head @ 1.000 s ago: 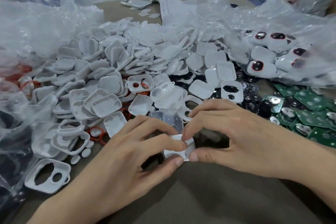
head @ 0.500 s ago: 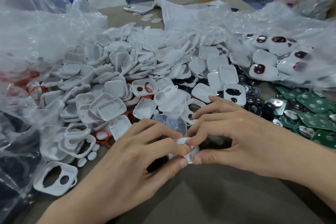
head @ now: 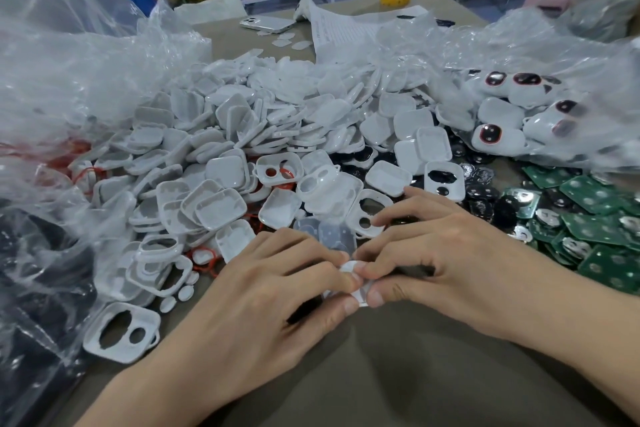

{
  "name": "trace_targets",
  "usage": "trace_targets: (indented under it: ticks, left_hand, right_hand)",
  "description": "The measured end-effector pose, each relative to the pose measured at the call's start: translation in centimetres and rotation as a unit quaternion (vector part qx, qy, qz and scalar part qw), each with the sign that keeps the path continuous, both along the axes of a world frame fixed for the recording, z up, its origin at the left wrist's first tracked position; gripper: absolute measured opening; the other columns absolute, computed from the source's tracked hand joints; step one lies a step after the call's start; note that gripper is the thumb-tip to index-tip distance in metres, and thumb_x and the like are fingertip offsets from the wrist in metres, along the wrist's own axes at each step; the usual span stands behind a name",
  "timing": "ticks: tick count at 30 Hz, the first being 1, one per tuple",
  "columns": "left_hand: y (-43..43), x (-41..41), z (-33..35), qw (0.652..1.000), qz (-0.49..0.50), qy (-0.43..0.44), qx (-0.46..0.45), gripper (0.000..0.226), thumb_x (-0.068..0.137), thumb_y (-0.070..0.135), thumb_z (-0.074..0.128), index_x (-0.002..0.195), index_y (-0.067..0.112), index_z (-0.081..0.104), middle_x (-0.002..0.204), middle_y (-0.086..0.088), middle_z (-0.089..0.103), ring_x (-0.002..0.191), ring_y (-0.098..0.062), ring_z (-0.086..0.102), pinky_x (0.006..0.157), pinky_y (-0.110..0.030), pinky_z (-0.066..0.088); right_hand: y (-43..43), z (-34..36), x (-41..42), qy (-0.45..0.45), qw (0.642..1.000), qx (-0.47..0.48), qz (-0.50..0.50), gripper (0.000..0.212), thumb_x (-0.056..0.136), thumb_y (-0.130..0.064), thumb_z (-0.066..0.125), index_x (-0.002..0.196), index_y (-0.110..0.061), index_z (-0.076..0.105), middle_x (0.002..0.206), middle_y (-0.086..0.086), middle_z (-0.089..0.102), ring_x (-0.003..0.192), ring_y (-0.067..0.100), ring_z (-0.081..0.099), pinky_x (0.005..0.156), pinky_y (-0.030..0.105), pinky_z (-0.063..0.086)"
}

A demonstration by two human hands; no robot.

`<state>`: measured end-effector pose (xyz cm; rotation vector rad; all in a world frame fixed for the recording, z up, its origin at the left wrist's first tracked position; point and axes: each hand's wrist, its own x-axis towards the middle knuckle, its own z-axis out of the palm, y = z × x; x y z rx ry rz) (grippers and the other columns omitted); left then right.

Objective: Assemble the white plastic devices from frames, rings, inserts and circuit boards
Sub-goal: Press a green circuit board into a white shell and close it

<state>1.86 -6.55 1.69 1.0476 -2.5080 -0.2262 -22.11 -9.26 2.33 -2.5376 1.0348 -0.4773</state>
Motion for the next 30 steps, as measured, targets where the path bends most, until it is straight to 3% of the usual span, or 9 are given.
trace_targets:
  ticks: [5, 10, 13, 17, 20, 23, 26, 30]
  left_hand:
    - [0.2, 0.0, 0.1, 0.998, 0.021, 0.033, 0.058, 0.015, 0.098, 0.049, 0.057, 0.097, 0.038, 0.067, 0.111, 0.027, 0.06, 0.111, -0.005, 0.056, 0.09, -0.029, 0.046]
    - [0.4, -0.6, -0.2, 0.982, 0.075, 0.099, 0.145, 0.01, 0.087, 0.053, 0.061, 0.089, 0.043, 0.062, 0.105, 0.026, 0.062, 0.114, -0.009, 0.052, 0.094, -0.017, 0.035]
    - [0.3, -1.1, 0.0, 0.97, 0.101, 0.117, 0.188, 0.011, 0.087, 0.041, 0.07, 0.084, 0.042, 0.059, 0.099, 0.022, 0.058, 0.11, -0.006, 0.047, 0.088, -0.012, 0.032]
    - [-0.1, -1.5, 0.6, 0.956, 0.12, 0.107, 0.247, 0.015, 0.089, 0.037, 0.07, 0.093, 0.042, 0.057, 0.101, 0.018, 0.055, 0.112, -0.001, 0.042, 0.092, -0.018, 0.034]
    - [-0.4, -1.5, 1.0, 0.951, 0.121, 0.087, 0.269, 0.013, 0.09, 0.034, 0.07, 0.09, 0.04, 0.059, 0.099, 0.019, 0.055, 0.111, -0.004, 0.042, 0.092, -0.024, 0.035]
    - [-0.4, -1.7, 1.0, 0.95, 0.124, 0.09, 0.273, 0.013, 0.089, 0.032, 0.072, 0.086, 0.039, 0.061, 0.098, 0.023, 0.055, 0.109, -0.004, 0.044, 0.086, -0.023, 0.034]
    - [0.7, -1.6, 0.3, 0.958, 0.118, 0.131, 0.228, 0.014, 0.089, 0.031, 0.073, 0.083, 0.04, 0.064, 0.1, 0.027, 0.058, 0.112, -0.001, 0.046, 0.091, -0.021, 0.033]
    - [2.1, -1.2, -0.5, 0.973, 0.103, 0.149, 0.141, 0.012, 0.088, 0.049, 0.068, 0.095, 0.039, 0.064, 0.111, 0.027, 0.062, 0.117, -0.001, 0.05, 0.098, -0.019, 0.036]
  right_hand:
    - [0.7, -0.3, 0.3, -0.02, 0.999, 0.0, -0.036, 0.031, 0.085, -0.064, 0.053, 0.096, -0.043, 0.072, 0.107, -0.032, 0.066, 0.107, -0.003, 0.047, 0.102, 0.023, 0.038]
    - [0.4, -0.5, 0.4, -0.021, 0.998, 0.02, -0.056, 0.031, 0.077, -0.065, 0.058, 0.1, -0.048, 0.07, 0.098, -0.038, 0.059, 0.117, -0.008, 0.037, 0.101, 0.006, 0.024]
    - [0.9, -0.3, 0.6, -0.017, 0.997, 0.021, -0.067, 0.023, 0.08, -0.059, 0.066, 0.098, -0.046, 0.071, 0.092, -0.042, 0.049, 0.115, -0.01, 0.033, 0.099, 0.001, 0.019]
    - [1.0, 0.4, 1.3, 0.027, 0.997, -0.016, -0.065, 0.013, 0.084, -0.045, 0.07, 0.094, -0.04, 0.064, 0.088, -0.027, 0.06, 0.102, -0.001, 0.034, 0.094, 0.003, 0.016]
    - [1.4, 1.1, 1.8, 0.045, 0.995, -0.022, -0.082, 0.014, 0.083, -0.04, 0.073, 0.093, -0.038, 0.064, 0.073, -0.028, 0.047, 0.093, 0.004, 0.037, 0.089, 0.001, 0.016]
    - [1.8, 1.7, 2.1, 0.058, 0.994, -0.008, -0.093, 0.015, 0.083, -0.038, 0.073, 0.096, -0.035, 0.066, 0.069, -0.026, 0.04, 0.094, 0.008, 0.042, 0.083, 0.008, 0.021]
    - [2.3, 2.1, 2.3, 0.068, 0.992, -0.007, -0.107, 0.016, 0.088, -0.036, 0.07, 0.103, -0.033, 0.067, 0.072, -0.024, 0.039, 0.099, 0.011, 0.045, 0.075, 0.016, 0.018]
    - [3.4, 1.4, 2.1, 0.057, 0.99, -0.011, -0.126, 0.018, 0.093, -0.036, 0.064, 0.11, -0.033, 0.064, 0.094, -0.019, 0.056, 0.111, 0.01, 0.045, 0.082, 0.017, 0.018]
